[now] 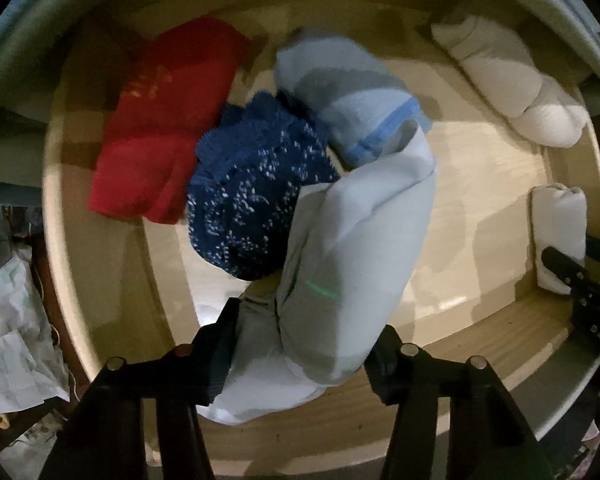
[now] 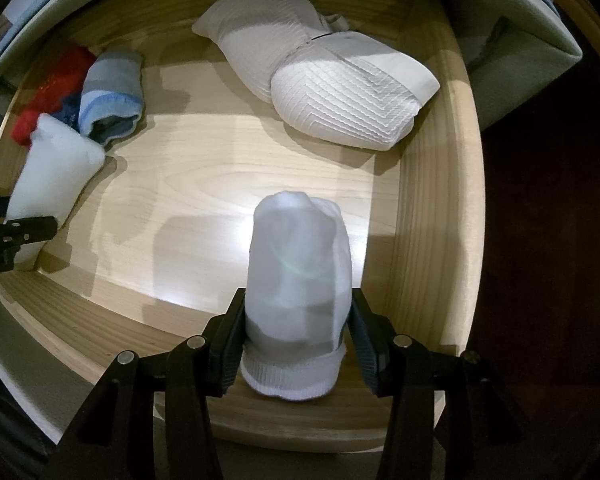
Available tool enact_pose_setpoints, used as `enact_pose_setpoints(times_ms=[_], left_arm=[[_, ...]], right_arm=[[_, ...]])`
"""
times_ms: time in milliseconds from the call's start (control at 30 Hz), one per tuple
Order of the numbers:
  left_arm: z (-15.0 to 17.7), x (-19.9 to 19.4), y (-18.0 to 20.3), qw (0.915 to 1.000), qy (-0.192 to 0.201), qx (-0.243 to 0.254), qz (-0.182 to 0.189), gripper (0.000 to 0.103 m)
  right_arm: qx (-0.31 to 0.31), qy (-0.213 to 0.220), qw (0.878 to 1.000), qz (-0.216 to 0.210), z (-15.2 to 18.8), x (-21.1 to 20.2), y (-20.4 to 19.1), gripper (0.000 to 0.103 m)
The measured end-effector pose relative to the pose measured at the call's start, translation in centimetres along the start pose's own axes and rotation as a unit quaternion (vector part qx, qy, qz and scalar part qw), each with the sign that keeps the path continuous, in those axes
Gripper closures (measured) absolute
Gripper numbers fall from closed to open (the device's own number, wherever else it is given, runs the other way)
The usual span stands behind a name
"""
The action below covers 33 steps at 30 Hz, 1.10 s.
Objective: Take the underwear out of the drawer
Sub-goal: 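Lift the white underwear with the left tool toward the white box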
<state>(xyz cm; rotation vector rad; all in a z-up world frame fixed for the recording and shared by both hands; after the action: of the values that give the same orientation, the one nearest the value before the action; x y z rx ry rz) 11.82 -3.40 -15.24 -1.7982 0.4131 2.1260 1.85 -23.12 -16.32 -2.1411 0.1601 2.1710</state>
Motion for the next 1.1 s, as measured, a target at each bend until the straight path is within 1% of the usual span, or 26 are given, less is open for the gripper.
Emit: enact_pose_setpoints(times_ms=[67, 200, 333, 367, 400, 600, 667, 867, 900, 1000, 1067, 1100], left_arm=[[0.3, -1.3, 0.2, 0.9997, 0.024, 0.000, 0.009, 0.047], [1.0, -3.6, 0.4, 0.9981, 0.059, 0.000, 0.019, 0.047], [2.4, -6.0, 0.0, 0.9954, 0.094, 0.002, 0.020, 0.047], [2.8, -6.6, -0.1, 0.9941, 0.105, 0.000, 0.025, 0.047], [3.3, -6.2, -0.7, 0.9935, 0.110, 0.000, 0.028, 0.047], [4.4, -9.3, -0.9, 0.9870, 0.160, -0.002, 0.019, 0.047], [4.8, -10.8, -1.2, 0.9824, 0.185, -0.007, 0.022, 0.047], [5.3, -13.6, -1.6, 0.9696, 0.240, -0.026, 0.043, 0.047], [5.5, -14.6, -1.9, 0.9659, 0.253, -0.029, 0.048, 0.047], [5.9, -17.5, -2.5, 0.9578, 0.282, -0.032, 0.044, 0.047], [6.1, -20.1, -3.0, 0.9494, 0.309, -0.036, 0.044, 0.047], [6.1, -21.1, -3.1, 0.9467, 0.317, -0.037, 0.045, 0.047]], right_arm=[[0.000, 0.000, 1.000, 0.000, 0.0, 0.0, 0.0, 0.058], [0.001, 0.000, 1.000, 0.000, -0.1, 0.0, 0.0, 0.058], [0.002, 0.001, 1.000, 0.000, -0.1, -0.1, 0.1, 0.058], [0.003, 0.001, 1.000, 0.000, -0.1, -0.1, 0.1, 0.058], [0.003, 0.001, 1.000, 0.001, 0.0, -0.2, 0.1, 0.058], [0.003, 0.001, 1.000, 0.002, -0.1, -0.3, 0.1, 0.058], [0.003, 0.001, 1.000, 0.003, -0.1, -0.3, 0.1, 0.058], [0.005, 0.000, 1.000, 0.008, -0.2, -0.2, 0.1, 0.058], [0.005, 0.000, 1.000, 0.010, -0.2, -0.2, 0.1, 0.058], [0.005, 0.000, 1.000, 0.012, -0.2, -0.1, 0.0, 0.058], [0.005, 0.000, 1.000, 0.013, -0.2, 0.0, 0.0, 0.058], [0.005, 0.000, 1.000, 0.013, -0.3, 0.0, 0.0, 0.058]])
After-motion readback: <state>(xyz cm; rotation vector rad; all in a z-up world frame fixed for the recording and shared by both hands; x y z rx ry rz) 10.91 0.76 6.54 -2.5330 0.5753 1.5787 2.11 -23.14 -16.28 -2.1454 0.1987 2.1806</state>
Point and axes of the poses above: each gripper's, at about its wrist camera, not at the fingertips, and x roughly the way its jaws point, y to its right, z to its underside, the point moved 5 cm from there along x, roughly the way its jaws point, and after that the axes turned 9 degrees about -y, right-handed, at the moved point
